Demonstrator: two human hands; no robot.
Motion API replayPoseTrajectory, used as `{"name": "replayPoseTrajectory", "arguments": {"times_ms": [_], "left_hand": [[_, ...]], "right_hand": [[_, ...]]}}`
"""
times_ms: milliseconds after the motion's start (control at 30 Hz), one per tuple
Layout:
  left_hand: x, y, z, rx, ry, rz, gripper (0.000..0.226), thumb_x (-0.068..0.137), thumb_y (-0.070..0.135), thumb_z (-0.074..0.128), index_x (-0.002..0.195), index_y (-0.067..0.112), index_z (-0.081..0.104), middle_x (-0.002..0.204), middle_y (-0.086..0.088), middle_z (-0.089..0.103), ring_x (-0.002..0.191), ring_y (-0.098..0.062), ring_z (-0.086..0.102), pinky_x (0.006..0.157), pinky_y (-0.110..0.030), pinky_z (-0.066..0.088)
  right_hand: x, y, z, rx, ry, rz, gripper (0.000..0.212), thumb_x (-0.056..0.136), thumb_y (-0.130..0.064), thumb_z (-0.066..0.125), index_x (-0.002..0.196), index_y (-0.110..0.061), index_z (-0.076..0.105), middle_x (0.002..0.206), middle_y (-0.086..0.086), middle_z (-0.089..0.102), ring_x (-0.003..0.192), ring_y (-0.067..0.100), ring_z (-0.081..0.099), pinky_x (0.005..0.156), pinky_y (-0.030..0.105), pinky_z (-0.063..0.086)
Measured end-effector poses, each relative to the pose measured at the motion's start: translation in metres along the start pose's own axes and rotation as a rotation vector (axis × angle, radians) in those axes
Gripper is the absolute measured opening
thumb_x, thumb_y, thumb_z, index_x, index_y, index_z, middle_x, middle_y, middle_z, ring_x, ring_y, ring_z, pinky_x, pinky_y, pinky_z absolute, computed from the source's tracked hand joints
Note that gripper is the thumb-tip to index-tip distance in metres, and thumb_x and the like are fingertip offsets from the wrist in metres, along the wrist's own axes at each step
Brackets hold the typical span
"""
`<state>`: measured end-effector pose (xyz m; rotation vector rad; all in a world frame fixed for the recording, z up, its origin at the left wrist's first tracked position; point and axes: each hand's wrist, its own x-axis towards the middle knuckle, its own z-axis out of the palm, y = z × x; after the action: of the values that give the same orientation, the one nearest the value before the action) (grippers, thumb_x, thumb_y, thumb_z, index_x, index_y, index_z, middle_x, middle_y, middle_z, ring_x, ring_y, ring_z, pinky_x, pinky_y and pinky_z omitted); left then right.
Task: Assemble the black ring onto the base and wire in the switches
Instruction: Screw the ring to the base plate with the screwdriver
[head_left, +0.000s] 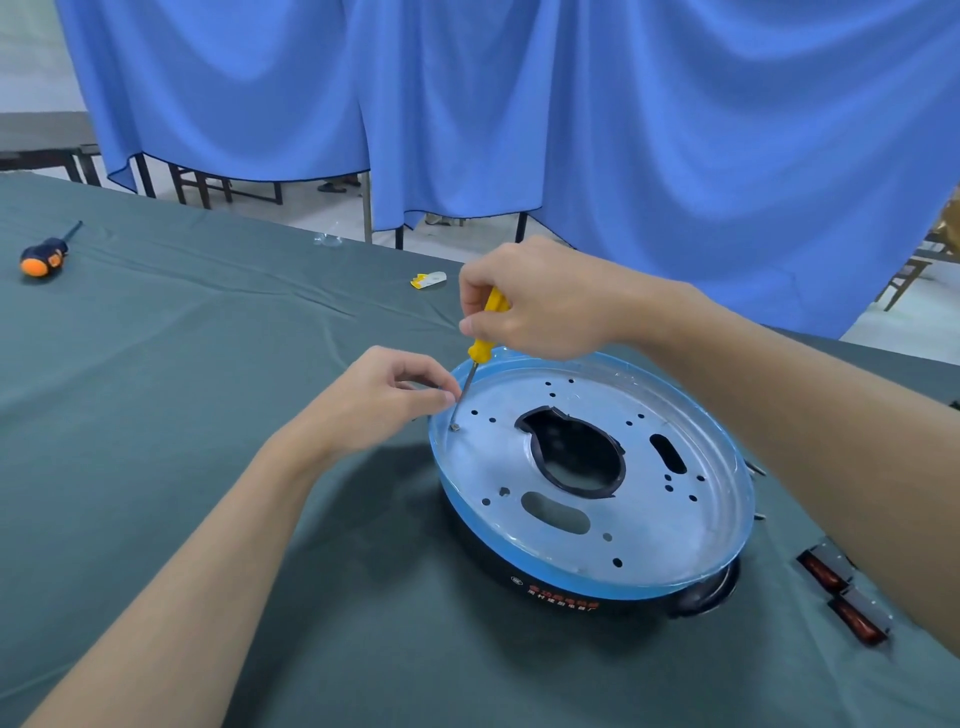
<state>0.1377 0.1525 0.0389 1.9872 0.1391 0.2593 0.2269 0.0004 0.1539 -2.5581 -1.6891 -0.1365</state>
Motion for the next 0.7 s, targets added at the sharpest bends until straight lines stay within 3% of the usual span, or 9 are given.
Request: {"name": "replayPoseTrajectory", "arguments": {"times_ms": [100,233,367,433,533,700], "left_hand": [[-0.001,0.001,0.001,0.012,0.004,0.015,0.013,0.083,0.014,0.065,0.08,0.021,0.075,0.087,-0.001,0.074,0.084,-0.024,0.064,0.092,-0.054,0.048],[-0.002,0.006,0.004,0.027,0.091,0.091,0.019,0.078,0.021,0.062,0.09,0.026,0.076,0.102,0.007,0.075,0.11,-0.011,0.064,0.104,-0.045,0.046],[-0.003,0.008,0.003,-0.029,0.139,0.175,0.023,0.09,0.004,0.065,0.091,0.024,0.077,0.095,0.007,0.077,0.098,-0.008,0.069,0.097,-0.04,0.052],[-0.005,0.01,0.004,-0.071,0.126,0.218,0.021,0.091,0.006,0.067,0.09,0.024,0.078,0.091,0.007,0.077,0.091,-0.008,0.071,0.093,-0.034,0.054],[-0.005,0.011,0.007,-0.107,0.137,0.245,0.013,0.089,0.011,0.07,0.095,0.018,0.079,0.093,0.005,0.078,0.097,-0.02,0.071,0.095,-0.036,0.053],[-0.003,0.011,0.01,-0.08,0.172,0.239,0.015,0.081,0.01,0.078,0.085,0.024,0.079,0.085,0.01,0.077,0.085,-0.003,0.07,0.083,-0.02,0.053]], "right_hand": [[0.001,0.001,0.001,0.005,-0.026,-0.002,0.015,0.094,-0.032,0.054,0.082,-0.024,0.054,0.068,-0.016,0.048,0.07,-0.003,0.039,0.055,0.019,0.028],[0.003,0.0,0.0,-0.035,-0.031,-0.022,0.021,0.094,-0.031,0.054,0.074,-0.028,0.05,0.068,-0.015,0.048,0.068,-0.002,0.039,0.056,0.019,0.029],[0.002,0.002,0.0,-0.015,-0.043,-0.011,0.023,0.095,-0.033,0.053,0.072,-0.03,0.048,0.068,-0.014,0.048,0.069,-0.003,0.038,0.056,0.022,0.029],[0.001,0.003,0.0,-0.011,-0.05,-0.01,0.022,0.095,-0.034,0.053,0.073,-0.03,0.049,0.068,-0.014,0.049,0.069,-0.003,0.038,0.056,0.023,0.03],[0.001,0.003,-0.001,-0.009,-0.047,-0.014,0.021,0.095,-0.034,0.053,0.074,-0.029,0.051,0.068,-0.012,0.049,0.067,-0.001,0.04,0.056,0.023,0.03],[0.002,0.002,-0.004,-0.043,-0.043,-0.027,0.019,0.095,-0.034,0.053,0.078,-0.025,0.054,0.069,-0.011,0.051,0.065,0.001,0.043,0.052,0.021,0.028]]}}
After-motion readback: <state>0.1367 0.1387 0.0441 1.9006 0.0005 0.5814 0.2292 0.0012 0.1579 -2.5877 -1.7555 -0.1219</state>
